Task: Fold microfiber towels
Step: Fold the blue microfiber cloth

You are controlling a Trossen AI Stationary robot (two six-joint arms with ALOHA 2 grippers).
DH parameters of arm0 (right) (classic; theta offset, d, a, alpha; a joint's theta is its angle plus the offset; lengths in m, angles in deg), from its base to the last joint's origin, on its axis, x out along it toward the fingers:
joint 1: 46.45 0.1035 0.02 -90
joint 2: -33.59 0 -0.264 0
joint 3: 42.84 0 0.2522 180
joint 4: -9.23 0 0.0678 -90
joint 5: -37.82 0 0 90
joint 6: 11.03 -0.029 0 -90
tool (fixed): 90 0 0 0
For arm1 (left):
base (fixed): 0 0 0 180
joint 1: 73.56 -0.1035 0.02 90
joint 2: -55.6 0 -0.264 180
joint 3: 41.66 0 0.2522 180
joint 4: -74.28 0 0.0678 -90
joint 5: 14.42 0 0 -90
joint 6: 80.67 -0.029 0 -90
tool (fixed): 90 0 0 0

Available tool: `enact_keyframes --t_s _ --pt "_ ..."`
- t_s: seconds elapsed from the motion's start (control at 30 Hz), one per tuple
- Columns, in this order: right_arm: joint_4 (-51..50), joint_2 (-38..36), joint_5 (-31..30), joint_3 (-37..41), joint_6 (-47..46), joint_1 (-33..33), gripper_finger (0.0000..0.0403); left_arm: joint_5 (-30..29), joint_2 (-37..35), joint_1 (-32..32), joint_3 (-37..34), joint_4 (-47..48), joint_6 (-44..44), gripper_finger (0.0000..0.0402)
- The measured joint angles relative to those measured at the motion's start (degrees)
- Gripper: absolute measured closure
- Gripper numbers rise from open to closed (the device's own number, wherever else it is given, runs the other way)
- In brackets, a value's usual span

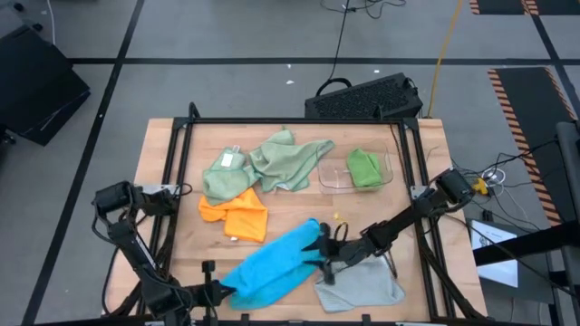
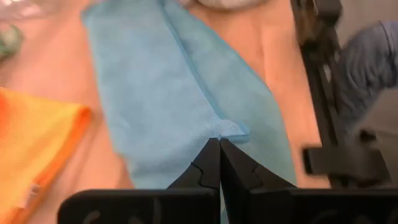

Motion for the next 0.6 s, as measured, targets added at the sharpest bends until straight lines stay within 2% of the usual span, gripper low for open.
enact_keyframes --t_s 0.13,0.33,0.6 --pt "-3.39 6.75 -1.2 -12.74 5.88 0.02 0.0243 -0.75 -1.28 -2.29 0.0 1.25 1.74 0.04" --pt "-10.43 14.79 0.58 -28.57 10.95 -0.77 0.0239 1.97 -1.42 -6.18 0.0 0.56 2.99 0.04" --pt "-12.07 23.8 6.67 -39.68 10.38 -1.51 0.0169 3.36 -1.42 -8.06 0.0 0.49 3.08 0.04"
